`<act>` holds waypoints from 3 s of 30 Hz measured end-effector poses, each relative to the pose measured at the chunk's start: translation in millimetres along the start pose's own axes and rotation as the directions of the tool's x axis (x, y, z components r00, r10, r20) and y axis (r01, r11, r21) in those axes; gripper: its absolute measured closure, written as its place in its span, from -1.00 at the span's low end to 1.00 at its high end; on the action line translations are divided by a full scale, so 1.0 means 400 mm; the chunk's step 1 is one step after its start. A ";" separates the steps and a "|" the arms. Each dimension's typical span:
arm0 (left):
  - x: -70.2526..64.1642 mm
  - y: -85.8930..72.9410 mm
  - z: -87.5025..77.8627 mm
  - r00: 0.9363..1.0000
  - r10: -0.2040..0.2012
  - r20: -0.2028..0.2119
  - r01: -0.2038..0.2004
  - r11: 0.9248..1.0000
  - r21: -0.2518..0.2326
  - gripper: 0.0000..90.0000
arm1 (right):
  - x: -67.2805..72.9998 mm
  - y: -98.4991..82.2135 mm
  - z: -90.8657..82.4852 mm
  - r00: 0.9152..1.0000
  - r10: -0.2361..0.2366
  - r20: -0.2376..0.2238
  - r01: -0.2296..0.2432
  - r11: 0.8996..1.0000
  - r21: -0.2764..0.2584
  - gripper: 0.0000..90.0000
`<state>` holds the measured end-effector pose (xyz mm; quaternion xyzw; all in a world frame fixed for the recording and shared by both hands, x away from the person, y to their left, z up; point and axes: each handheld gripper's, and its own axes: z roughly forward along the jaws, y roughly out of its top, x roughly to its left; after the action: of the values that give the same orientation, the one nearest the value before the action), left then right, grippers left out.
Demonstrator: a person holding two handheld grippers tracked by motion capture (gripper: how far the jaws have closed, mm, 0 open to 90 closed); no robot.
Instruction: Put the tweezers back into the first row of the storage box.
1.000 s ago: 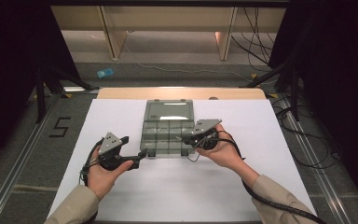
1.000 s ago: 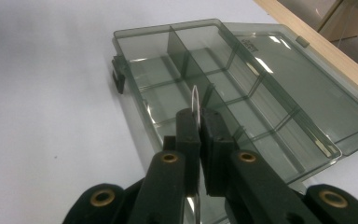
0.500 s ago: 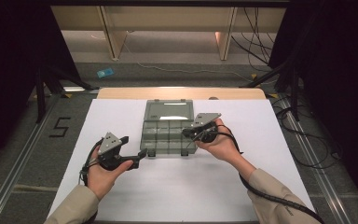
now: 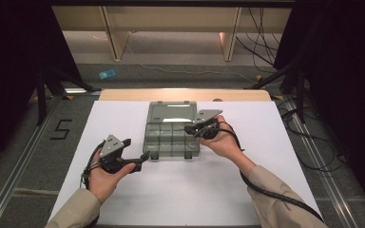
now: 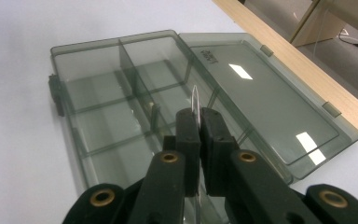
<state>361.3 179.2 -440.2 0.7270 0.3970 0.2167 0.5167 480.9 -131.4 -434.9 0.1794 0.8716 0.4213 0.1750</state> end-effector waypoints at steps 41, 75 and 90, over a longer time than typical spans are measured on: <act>0.007 -0.004 -0.004 1.000 0.007 -0.003 -0.007 1.000 -0.003 -0.70 | -0.034 0.045 0.095 1.000 -0.018 0.008 0.018 1.000 -0.018 0.94; 0.005 -0.007 -0.003 1.000 -0.011 -0.002 0.011 1.000 -0.001 -0.70 | -0.025 0.015 0.137 0.999 -0.037 -0.013 0.038 0.998 0.058 0.94; 0.006 -0.007 -0.002 1.000 -0.010 -0.001 0.010 1.000 -0.001 -0.70 | -0.028 0.006 0.148 0.999 -0.034 -0.015 0.035 0.996 0.078 0.94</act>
<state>361.0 182.1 -442.8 0.7247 0.4006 0.2149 0.5178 518.1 -95.3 -465.6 0.1681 0.8917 0.3848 0.1692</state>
